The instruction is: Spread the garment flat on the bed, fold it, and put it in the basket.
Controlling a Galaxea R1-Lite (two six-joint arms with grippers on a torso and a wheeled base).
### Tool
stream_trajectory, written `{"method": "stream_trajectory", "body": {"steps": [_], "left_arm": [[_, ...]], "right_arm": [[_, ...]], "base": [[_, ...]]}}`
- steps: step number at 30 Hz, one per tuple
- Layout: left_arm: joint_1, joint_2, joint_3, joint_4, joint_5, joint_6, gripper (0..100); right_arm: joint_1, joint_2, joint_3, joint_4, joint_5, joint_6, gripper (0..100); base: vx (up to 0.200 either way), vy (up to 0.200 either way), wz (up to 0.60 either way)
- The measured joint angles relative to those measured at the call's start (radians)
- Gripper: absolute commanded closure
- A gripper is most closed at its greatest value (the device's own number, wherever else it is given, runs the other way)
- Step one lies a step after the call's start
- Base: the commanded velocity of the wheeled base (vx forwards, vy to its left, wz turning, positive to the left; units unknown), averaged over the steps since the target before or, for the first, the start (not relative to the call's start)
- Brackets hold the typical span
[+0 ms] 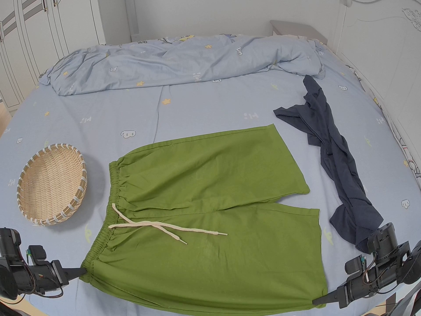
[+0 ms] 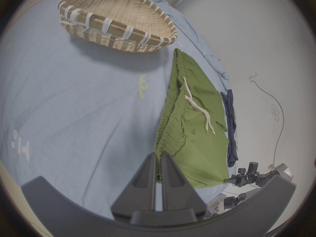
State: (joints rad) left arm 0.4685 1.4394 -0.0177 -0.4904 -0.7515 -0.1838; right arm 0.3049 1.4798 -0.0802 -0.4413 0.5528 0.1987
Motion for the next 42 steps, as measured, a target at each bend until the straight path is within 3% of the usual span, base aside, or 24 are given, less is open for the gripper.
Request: {"method": "stream_trajectory", "body": {"steps": [9, 18, 23, 30, 35, 42], "left_arm": [[-0.04, -0.081, -0.04, 0.013, 0.003, -0.055, 100], [-0.079, -0.118, -0.299, 0.206, 0.028, -0.146, 100], [-0.131, -0.104, -0.482, 0.331, 0.158, -0.181, 100], [-0.24, -0.029, -0.747, 0.438, 0.322, -0.244, 100], [-0.295, 0.047, -0.895, 0.512, 0.362, -0.264, 100], [-0.332, 0.168, -1.045, 0.551, 0.371, -0.271, 100]], "right_arm": [[-0.003, -0.109, -0.236, 0.146, -0.049, 0.045, 100], [0.004, -0.15, -0.661, 0.393, -0.124, 0.058, 100], [0.014, -0.131, -0.909, 0.49, -0.167, 0.063, 100], [0.047, -0.034, -1.22, 0.568, -0.36, 0.066, 100], [0.06, 0.038, -1.347, 0.609, -0.407, 0.067, 100], [0.041, 0.126, -1.457, 0.624, -0.419, 0.065, 100]], "base": [[0.0, 0.0, 0.0], [0.0, 0.0, 0.0], [0.0, 0.0, 0.0], [0.0, 0.0, 0.0], [0.0, 0.0, 0.0], [0.0, 0.0, 0.0]]}}
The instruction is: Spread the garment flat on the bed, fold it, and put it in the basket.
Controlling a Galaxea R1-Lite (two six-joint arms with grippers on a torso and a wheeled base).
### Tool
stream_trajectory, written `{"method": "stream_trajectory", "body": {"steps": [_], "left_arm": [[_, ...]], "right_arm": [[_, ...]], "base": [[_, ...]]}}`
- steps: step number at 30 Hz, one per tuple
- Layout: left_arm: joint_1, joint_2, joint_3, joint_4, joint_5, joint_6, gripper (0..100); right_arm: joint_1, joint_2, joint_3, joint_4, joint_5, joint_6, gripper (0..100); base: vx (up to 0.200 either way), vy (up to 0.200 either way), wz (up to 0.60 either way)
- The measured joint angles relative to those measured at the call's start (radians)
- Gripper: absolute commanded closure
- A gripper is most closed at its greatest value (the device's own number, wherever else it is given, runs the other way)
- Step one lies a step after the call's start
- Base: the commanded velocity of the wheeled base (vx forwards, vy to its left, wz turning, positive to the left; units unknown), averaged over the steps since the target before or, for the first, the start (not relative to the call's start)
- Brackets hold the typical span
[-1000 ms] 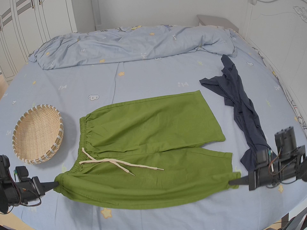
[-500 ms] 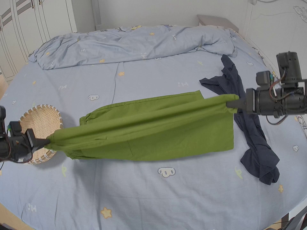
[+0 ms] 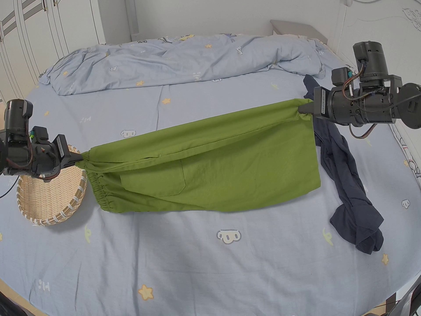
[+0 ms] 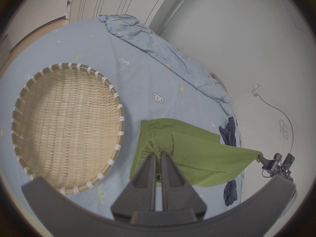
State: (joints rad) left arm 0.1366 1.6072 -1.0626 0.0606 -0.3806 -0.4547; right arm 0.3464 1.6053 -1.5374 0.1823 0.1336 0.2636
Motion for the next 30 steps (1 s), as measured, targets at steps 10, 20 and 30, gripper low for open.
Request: {"method": "stream_trajectory", "body": {"steps": [10, 20, 30], "left_arm": [[-0.024, 0.147, -0.141, 0.004, -0.002, 0.003, 100], [-0.04, 0.266, -0.253, 0.006, -0.003, 0.007, 100], [-0.036, 0.323, -0.27, 0.001, 0.002, 0.007, 100]], "right_arm": [[-0.064, 0.125, -0.063, -0.046, 0.001, -0.004, 100], [-0.107, 0.267, -0.143, -0.121, 0.004, -0.013, 100], [-0.115, 0.363, -0.214, -0.128, 0.004, -0.016, 100]], "base": [[0.0, 0.0, 0.0], [0.0, 0.0, 0.0], [0.0, 0.0, 0.0]]}}
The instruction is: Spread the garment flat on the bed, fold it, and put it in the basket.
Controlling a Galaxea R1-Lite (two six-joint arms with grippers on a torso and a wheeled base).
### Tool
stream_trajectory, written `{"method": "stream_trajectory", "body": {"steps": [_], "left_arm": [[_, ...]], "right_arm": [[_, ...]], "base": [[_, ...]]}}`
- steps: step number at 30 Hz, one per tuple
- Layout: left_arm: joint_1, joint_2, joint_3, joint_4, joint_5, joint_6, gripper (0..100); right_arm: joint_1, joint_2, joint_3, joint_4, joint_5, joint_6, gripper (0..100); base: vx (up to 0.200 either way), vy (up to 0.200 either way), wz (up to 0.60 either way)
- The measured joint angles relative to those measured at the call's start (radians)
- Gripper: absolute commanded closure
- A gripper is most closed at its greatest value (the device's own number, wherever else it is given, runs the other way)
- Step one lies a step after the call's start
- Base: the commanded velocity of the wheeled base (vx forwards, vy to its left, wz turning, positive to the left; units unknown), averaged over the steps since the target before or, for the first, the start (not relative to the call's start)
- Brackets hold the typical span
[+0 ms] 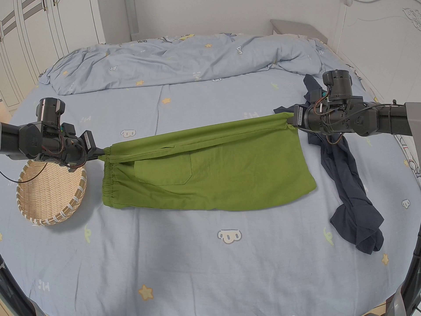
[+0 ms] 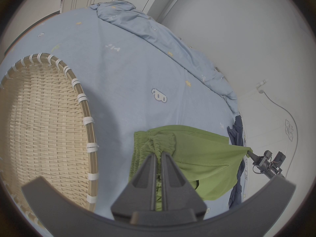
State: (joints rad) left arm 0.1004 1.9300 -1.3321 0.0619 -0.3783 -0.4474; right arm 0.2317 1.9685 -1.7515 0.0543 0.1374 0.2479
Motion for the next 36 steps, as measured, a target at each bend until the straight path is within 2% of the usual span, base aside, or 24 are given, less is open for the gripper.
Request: {"method": "stream_trajectory", "body": {"steps": [17, 18, 20, 21, 29, 36], "left_arm": [[0.003, 0.04, -0.02, 0.0, 0.003, 0.0, 100], [0.002, 0.043, -0.024, 0.0, 0.003, 0.0, 0], [0.001, 0.05, -0.03, 0.0, 0.007, 0.0, 0], [0.001, 0.053, -0.032, 0.001, 0.009, 0.0, 0], [-0.016, 0.063, -0.035, 0.0, 0.009, -0.004, 0], [-0.063, 0.031, -0.022, 0.003, 0.038, -0.01, 0]], "right_arm": [[0.008, 0.096, -0.028, -0.047, -0.005, -0.001, 100], [0.008, 0.102, -0.028, -0.05, -0.005, 0.0, 100], [0.009, 0.111, -0.029, -0.051, -0.006, -0.001, 100], [0.01, 0.115, -0.029, -0.052, -0.007, -0.001, 0], [0.019, 0.143, -0.045, -0.059, -0.006, 0.003, 0], [0.021, 0.151, -0.047, -0.065, -0.005, 0.007, 0]], "base": [[0.0, 0.0, 0.0], [0.0, 0.0, 0.0], [0.0, 0.0, 0.0], [0.0, 0.0, 0.0], [0.0, 0.0, 0.0], [0.0, 0.0, 0.0]]}}
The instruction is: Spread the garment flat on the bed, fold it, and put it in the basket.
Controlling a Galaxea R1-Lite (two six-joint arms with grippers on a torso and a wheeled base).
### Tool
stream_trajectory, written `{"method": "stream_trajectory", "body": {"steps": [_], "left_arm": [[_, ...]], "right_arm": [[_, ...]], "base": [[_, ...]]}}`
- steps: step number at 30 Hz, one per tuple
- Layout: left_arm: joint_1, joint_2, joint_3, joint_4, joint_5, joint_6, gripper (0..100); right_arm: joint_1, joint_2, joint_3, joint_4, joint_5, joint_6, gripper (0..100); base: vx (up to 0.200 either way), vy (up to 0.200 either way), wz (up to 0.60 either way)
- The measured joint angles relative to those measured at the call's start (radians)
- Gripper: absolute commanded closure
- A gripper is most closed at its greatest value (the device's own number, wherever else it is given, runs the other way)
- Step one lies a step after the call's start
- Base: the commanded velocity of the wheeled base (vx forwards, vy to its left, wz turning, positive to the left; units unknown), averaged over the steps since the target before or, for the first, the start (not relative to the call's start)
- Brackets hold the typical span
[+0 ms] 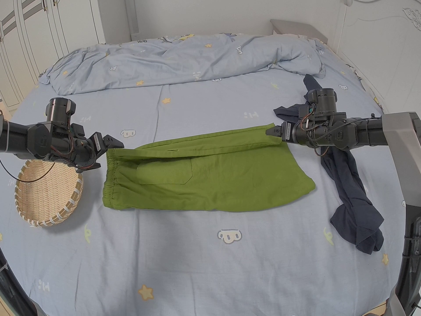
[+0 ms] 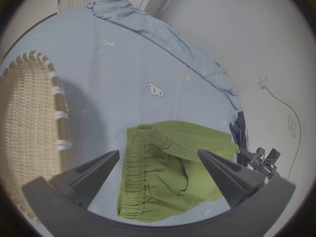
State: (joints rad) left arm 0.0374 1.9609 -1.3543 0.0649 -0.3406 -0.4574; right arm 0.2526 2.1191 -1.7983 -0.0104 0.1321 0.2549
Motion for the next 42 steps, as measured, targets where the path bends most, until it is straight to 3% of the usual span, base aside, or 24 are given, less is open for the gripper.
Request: {"method": "stream_trajectory", "body": {"steps": [14, 30, 42], "left_arm": [[-0.08, -0.032, -0.009, -0.046, 0.003, -0.08, 0], [-0.049, 0.209, -0.307, -0.074, 0.016, -0.205, 0], [-0.051, 0.169, -0.277, -0.068, 0.023, -0.208, 0]], "right_arm": [[0.0, -0.018, 0.037, 0.0, 0.001, 0.008, 0], [-0.018, -0.148, 0.156, -0.001, 0.004, 0.01, 0], [-0.059, -0.191, 0.176, 0.023, 0.025, 0.097, 0]], "base": [[0.0, 0.0, 0.0], [0.0, 0.0, 0.0], [0.0, 0.0, 0.0]]}}
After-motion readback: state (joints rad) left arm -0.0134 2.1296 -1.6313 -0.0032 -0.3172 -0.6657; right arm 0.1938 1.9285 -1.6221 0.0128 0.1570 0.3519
